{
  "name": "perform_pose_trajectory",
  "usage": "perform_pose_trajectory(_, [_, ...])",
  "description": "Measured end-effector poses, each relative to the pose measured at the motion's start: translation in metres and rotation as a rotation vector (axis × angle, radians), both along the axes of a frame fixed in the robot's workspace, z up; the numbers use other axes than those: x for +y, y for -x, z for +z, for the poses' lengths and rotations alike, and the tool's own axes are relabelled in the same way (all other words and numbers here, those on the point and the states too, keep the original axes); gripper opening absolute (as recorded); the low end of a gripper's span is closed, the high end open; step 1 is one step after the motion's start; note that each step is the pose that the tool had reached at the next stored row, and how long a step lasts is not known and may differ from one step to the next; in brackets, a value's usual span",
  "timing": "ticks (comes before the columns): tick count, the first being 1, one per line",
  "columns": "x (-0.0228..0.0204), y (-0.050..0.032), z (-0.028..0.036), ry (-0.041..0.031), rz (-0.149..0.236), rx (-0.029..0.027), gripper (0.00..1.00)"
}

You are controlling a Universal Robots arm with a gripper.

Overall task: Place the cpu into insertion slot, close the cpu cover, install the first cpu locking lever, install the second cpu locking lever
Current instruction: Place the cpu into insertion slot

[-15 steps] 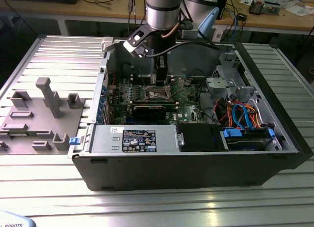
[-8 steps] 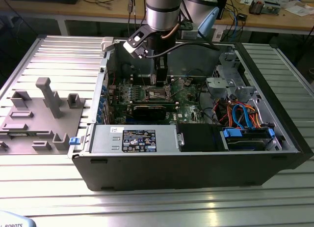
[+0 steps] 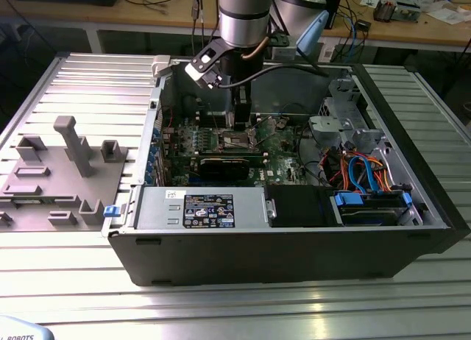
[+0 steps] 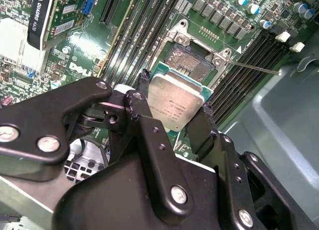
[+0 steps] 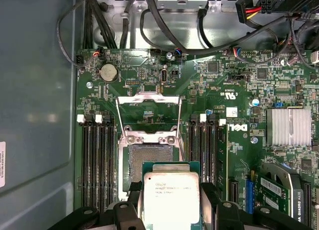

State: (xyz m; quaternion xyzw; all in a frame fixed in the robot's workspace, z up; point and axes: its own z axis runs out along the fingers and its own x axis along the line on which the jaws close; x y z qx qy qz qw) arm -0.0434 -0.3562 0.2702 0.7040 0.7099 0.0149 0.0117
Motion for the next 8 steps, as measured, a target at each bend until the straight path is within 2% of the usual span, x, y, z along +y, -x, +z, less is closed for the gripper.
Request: perform_pose_trajectory(8, [0.0,0.0,-0.0018,0.0,0.0,0.0,0.55])
